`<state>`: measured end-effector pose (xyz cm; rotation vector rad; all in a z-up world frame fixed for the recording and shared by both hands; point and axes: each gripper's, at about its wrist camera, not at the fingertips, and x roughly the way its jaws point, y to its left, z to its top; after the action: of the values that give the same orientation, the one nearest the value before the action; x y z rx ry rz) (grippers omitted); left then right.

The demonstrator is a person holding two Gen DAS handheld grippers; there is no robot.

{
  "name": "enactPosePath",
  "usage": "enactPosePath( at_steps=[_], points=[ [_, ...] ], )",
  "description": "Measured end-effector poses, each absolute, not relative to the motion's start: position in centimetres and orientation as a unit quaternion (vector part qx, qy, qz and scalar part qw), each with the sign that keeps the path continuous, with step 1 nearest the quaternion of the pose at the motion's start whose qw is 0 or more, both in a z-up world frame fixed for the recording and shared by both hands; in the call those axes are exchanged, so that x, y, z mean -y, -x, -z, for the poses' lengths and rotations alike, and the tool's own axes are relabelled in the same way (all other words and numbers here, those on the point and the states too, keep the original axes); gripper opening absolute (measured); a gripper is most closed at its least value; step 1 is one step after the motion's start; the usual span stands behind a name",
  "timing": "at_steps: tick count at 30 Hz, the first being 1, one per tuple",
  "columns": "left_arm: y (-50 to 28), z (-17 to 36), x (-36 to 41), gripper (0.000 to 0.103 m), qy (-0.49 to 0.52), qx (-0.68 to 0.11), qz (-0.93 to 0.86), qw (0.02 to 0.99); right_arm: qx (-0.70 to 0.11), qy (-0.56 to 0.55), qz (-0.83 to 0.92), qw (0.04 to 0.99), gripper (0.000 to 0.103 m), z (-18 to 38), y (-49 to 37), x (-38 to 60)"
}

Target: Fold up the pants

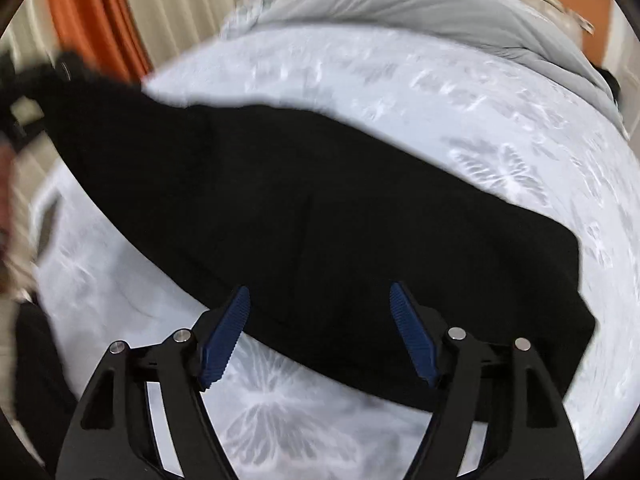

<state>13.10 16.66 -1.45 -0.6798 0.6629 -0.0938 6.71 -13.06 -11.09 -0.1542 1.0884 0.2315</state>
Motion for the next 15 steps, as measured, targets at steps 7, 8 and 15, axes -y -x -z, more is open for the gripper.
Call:
enactPosePath(
  at_steps=[7,8,15],
  points=[
    [-11.3,0.7,-15.4,0.017,0.295,-0.314,0.057,0.901,-0.435,-0.085,-0.191,0.876,0.009,2.2,-7.9,14.1],
    [-11.4,0.7,-15.4,0.017,0.296,-0.315,0.059,0.9,-0.425,-0.109,-0.224,0.871,0.009,1.4,-8.0,13.3],
    [-11.8,0.8,-15.1,0.017,0.28,-0.314,0.054,0.905,-0.523,-0.021,-0.18,0.833,0.065,8.6,-10.5,10.5]
  ],
)
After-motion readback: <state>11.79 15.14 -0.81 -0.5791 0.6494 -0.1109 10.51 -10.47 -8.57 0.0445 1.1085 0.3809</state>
